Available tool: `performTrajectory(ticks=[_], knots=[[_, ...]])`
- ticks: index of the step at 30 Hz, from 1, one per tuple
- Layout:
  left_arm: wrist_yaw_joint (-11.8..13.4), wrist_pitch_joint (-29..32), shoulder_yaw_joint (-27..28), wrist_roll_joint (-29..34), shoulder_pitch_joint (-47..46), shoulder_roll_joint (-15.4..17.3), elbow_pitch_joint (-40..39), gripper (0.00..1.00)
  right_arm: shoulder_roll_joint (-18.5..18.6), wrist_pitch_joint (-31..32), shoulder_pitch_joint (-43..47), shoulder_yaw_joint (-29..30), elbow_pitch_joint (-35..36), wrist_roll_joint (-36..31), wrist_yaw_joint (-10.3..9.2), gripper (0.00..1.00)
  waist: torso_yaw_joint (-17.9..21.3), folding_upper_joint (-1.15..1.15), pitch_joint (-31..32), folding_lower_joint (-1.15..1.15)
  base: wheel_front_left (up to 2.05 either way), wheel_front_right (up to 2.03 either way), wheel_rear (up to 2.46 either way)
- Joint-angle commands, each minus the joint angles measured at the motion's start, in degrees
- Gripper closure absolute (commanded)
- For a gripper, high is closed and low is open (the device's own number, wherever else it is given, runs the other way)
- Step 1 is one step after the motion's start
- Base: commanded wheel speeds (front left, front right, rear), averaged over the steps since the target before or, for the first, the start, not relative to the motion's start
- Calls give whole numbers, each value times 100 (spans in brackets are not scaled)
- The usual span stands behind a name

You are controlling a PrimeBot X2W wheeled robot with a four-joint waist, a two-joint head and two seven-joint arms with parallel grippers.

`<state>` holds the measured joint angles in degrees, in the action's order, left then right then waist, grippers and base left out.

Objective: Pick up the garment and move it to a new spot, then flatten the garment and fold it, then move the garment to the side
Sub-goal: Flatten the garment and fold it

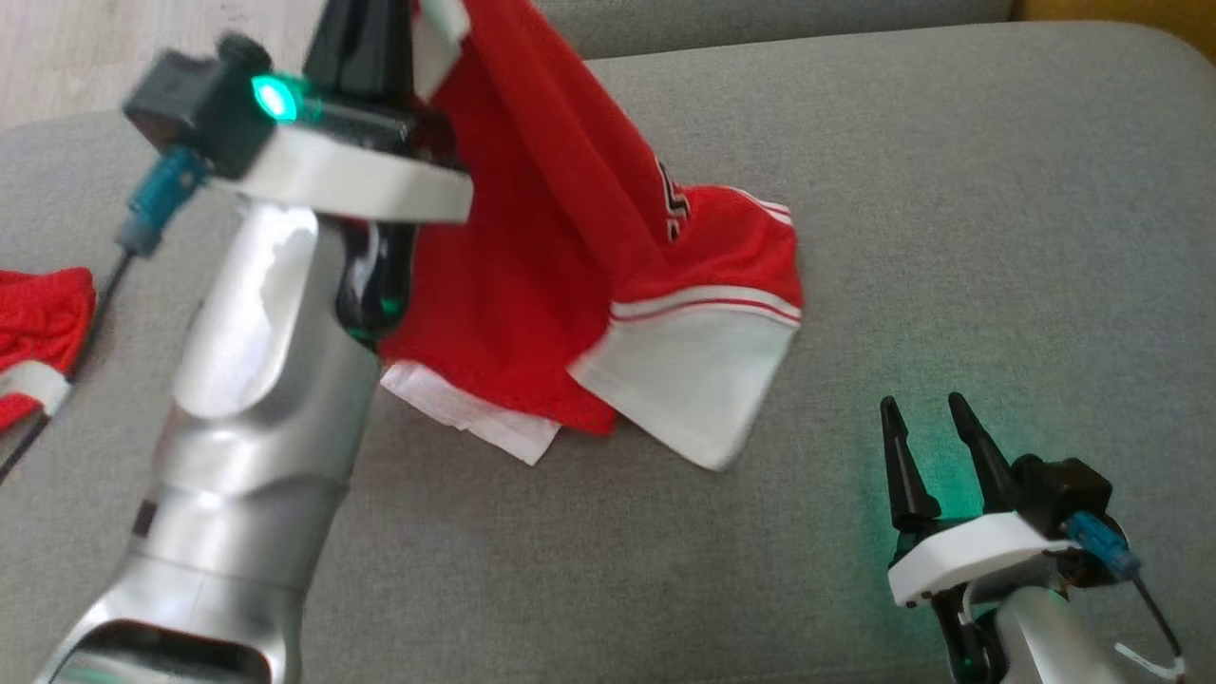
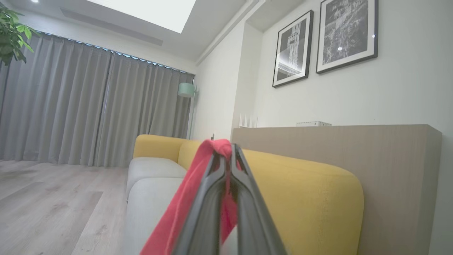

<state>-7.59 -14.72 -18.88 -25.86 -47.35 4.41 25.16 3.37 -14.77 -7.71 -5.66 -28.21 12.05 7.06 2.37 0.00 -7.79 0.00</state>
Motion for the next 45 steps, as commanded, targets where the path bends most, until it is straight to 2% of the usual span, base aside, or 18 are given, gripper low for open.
performTrajectory(ticks=[1, 6, 10, 12, 17, 21, 22, 23, 24, 29, 37, 44, 45], knots=[[11, -28, 153, -72, -229, 213, -222, 100, -33, -23, -179, -121, 146, 24, 43, 0, 0, 0, -8, 0, 0, 0, 0], [11, -28, 275, -170, 232, 349, -252, 100, -43, -23, -163, -76, 136, 42, 43, 0, -46, 0, 16, 0, 0, 0, 0], [11, -28, 814, -212, 1255, 345, -68, 100, -47, -23, -132, -61, 156, 79, 43, 0, -136, 0, 70, 0, 0, 0, 0], [10, -28, 1333, -214, 2116, 205, 58, 100, -47, -23, -105, -41, 161, 70, 43, 0, -214, 0, 105, 0, 0, 0, 0], [10, -28, 1757, -196, 3013, -2, 306, 100, -48, -23, -82, -30, 156, 18, 43, 0, -311, 0, 140, 0, 0, 0, 0], [10, -28, 1931, -161, 3394, -109, 516, 100, -48, -23, -89, -66, 147, -11, 43, 0, -364, 0, 185, 0, 0, 0, 0], [10, -28, 1965, -142, 3429, -122, 565, 90, -48, -23, -94, -83, 146, -10, 43, 0, -372, 0, 197, 0, 0, 0, 0], [10, -28, 2022, -109, 3448, -132, 607, 58, -48, -23, -96, -107, 143, -6, 43, 0, -378, 0, 212, 0, 0, 0, 0], [10, -28, 2096, -57, 3454, -138, 627, 0, -48, -23, -96, -138, 137, 10, 43, 0, -382, 0, 225, 0, 0, 0, 0], [10, -28, 2303, 104, 3509, -150, 735, 0, -48, -23, -114, -610, -69, 214, 43, 0, -408, 0, 283, 0, 0, 0, 0], [10, -28, 1801, 12, 3776, -152, 604, 0, -49, -23, -389, -1538, -786, 599, 43, 0, -745, 0, 290, 0, 0, 0, 0], [10, -28, 1572, -61, 3928, -153, 454, 0, -49, -23, -673, -1886, -1461, 767, 43, 0, -965, 0, 285, 0, 0, 0, 0], [10, -28, 1555, -68, 3939, -153, 440, 0, -49, -23, -698, -1903, -1599, 778, 43, 5, -979, 0, 287, 0, 0, 0, 0]])
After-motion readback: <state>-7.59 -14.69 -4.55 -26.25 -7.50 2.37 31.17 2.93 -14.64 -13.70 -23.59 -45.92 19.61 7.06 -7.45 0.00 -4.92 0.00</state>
